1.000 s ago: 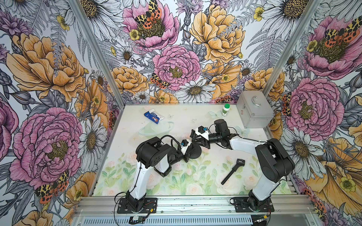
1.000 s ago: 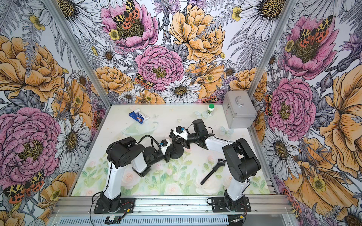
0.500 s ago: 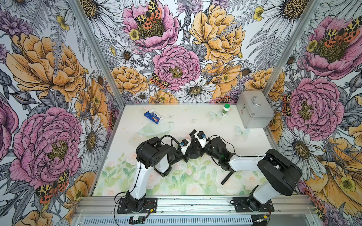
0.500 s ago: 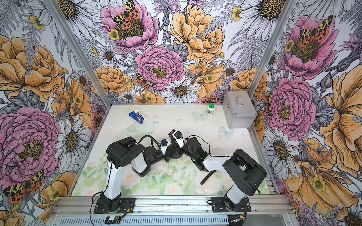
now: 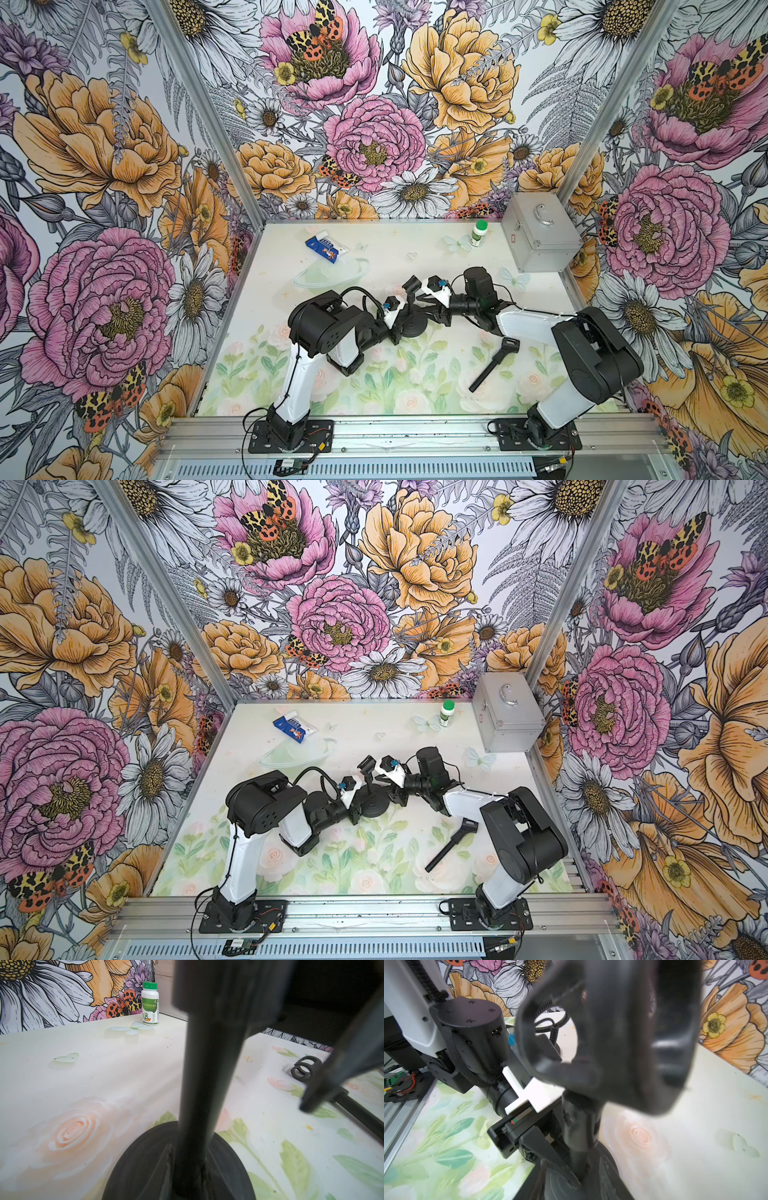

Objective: Assemble a microphone stand
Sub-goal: Screw the microphone stand pole into the microphone stand base.

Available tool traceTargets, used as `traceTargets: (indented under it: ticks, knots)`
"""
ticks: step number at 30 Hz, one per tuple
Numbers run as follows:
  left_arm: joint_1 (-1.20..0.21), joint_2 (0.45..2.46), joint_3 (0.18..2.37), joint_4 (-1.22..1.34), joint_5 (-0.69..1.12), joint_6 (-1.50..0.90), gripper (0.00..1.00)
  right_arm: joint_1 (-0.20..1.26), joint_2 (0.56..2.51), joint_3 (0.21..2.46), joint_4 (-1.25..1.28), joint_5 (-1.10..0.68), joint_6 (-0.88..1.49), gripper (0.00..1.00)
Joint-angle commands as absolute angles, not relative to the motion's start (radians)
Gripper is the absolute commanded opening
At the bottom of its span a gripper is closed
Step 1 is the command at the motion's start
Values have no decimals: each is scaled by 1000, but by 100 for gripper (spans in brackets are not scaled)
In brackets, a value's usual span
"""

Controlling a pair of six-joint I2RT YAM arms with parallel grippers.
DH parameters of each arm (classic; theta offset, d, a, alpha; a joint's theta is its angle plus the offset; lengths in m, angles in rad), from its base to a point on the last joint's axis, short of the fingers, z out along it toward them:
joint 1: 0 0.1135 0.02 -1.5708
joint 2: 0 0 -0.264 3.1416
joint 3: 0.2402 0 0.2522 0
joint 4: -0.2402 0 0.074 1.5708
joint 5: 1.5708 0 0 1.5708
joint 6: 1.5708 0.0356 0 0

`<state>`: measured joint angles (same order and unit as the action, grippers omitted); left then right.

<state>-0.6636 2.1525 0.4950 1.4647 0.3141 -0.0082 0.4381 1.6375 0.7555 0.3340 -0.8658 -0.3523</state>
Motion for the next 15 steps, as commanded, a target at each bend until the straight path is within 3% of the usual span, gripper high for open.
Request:
traceTargets:
  ticks: [1, 9, 15]
  knots:
    - [-673, 2192, 469, 1412, 300, 0, 24, 427, 1681, 828, 275, -1003, -400, 43]
    - [-673, 2195, 471, 1412, 304, 0, 24, 426, 1744, 941, 219, -1063, -421, 39]
    - [-673, 2197, 472, 1411, 307, -4, 25, 430, 1746, 950, 178, -996, -411, 7]
